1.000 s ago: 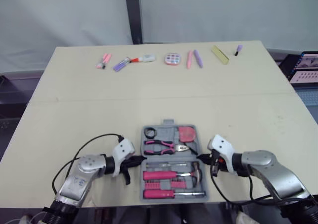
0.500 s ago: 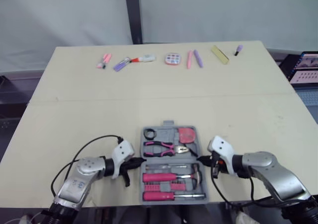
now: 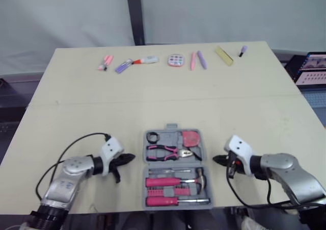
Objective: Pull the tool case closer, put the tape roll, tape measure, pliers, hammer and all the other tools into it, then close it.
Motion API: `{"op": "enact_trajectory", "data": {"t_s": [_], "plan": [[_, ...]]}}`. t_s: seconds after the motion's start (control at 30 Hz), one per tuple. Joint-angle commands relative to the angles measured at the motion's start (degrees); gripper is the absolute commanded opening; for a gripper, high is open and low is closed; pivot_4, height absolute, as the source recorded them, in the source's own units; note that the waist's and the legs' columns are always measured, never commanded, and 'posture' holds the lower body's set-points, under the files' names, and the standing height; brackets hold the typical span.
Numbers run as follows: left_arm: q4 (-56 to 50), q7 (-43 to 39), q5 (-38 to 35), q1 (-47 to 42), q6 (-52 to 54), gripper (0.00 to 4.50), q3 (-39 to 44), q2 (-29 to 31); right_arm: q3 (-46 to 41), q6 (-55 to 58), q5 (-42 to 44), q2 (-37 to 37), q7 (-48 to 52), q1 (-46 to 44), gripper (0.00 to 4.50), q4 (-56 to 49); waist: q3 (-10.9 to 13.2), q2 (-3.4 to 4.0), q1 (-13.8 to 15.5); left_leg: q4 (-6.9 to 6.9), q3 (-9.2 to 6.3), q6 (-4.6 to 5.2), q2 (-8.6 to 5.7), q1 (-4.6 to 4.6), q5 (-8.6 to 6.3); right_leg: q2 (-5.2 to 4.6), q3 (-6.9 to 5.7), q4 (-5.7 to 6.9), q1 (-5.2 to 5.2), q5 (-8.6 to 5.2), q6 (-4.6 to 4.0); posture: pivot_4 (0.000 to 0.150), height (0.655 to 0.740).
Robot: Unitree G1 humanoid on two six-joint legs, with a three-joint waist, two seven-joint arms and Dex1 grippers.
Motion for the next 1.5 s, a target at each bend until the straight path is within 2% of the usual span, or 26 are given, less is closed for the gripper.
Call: {"op": "enact_trajectory", "data": {"t_s": [0.03, 0.17, 0.3, 0.43, 0.67, 1.23, 1.33, 1.5], "plan": [[-11.7, -6.7, -8.0, 4.1, 1.4, 0.00, 2.3, 3.0, -5.4, 1.7, 4.2, 0.3, 0.0, -1.9, 0.07, -1.4, 0.0, 0.02, 0.1, 0.00, 0.00, 0.00, -0.03, 0.00, 0.00, -0.05, 0.00, -0.04, 0.01, 0.00, 0.00, 0.150, 0.7400], [-19.5, -11.0, -8.2, 12.0, -1.2, 0.00, -0.4, 6.3, -6.9, 3.9, 6.6, 2.4, -0.9, -5.6, 0.07, 0.6, 0.0, 0.06, -0.2, -0.05, 0.00, 0.00, 0.00, 0.02, 0.00, -0.05, 0.05, -0.17, 0.06, 0.00, -0.01, 0.150, 0.7400], [-18.7, -11.9, -4.1, 13.7, -7.1, 0.00, -4.5, 6.3, -7.0, 6.4, 8.5, 4.5, -1.3, -9.3, 0.07, 3.0, 0.1, 0.07, 0.2, -0.11, 0.01, 0.00, 0.00, 0.02, 0.00, -0.03, 0.03, -0.20, 0.06, -0.01, -0.03, 0.150, 0.7400], [-13.1, -9.0, 2.5, 11.0, -14.9, 0.00, -9.9, 2.2, -7.1, 11.1, 11.1, 7.5, -2.5, -14.0, 0.07, 5.3, 0.1, 0.12, 0.2, -0.07, 0.06, 0.00, -0.02, 0.02, 0.01, -0.02, 0.04, -0.23, 0.08, -0.01, -0.02, 0.150, 0.7400], [-3.9, -5.7, 6.5, 4.5, -20.6, 0.00, -15.0, -5.1, -7.2, 14.7, 12.4, 9.8, -3.5, -17.9, 0.07, 10.0, 0.1, 0.11, 0.2, 0.00, 0.07, 0.00, -0.04, 0.01, 0.01, 0.00, -0.01, -0.05, 0.02, 0.00, -0.01, 0.150, 0.7400], [0.9, -5.8, 8.5, 2.8, -21.8, 0.00, -20.0, -7.4, -9.9, 17.2, 15.3, 11.0, -4.2, -19.3, 0.07, 14.5, 0.1, 0.12, 0.1, 0.02, 0.08, 0.00, -0.03, 0.01, 0.01, 0.00, 0.00, 0.02, 0.00, 0.00, -0.01, 0.150, 0.7400], [2.6, -5.2, 9.1, 2.9, -22.0, 0.00, -20.2, -7.5, -10.3, 21.2, 17.4, 10.8, -3.5, -20.1, 0.87, 15.1, 0.1, 0.12, 0.1, 0.02, 0.08, 0.00, -0.02, 0.01, 0.01, 0.00, 0.01, 0.02, 0.00, 0.00, -0.01, 0.150, 0.7400], [3.5, -4.6, 9.5, 3.1, -22.3, 0.00, -20.7, -7.5, -9.8, 24.9, 19.4, 10.8, -2.8, -21.0, 3.45, 17.1, 0.1, 0.12, 0.2, 0.03, 0.07, 0.01, -0.03, 0.01, 0.01, -0.03, 0.00, -0.01, 0.01, 0.00, -0.01, 0.150, 0.7400]]}}
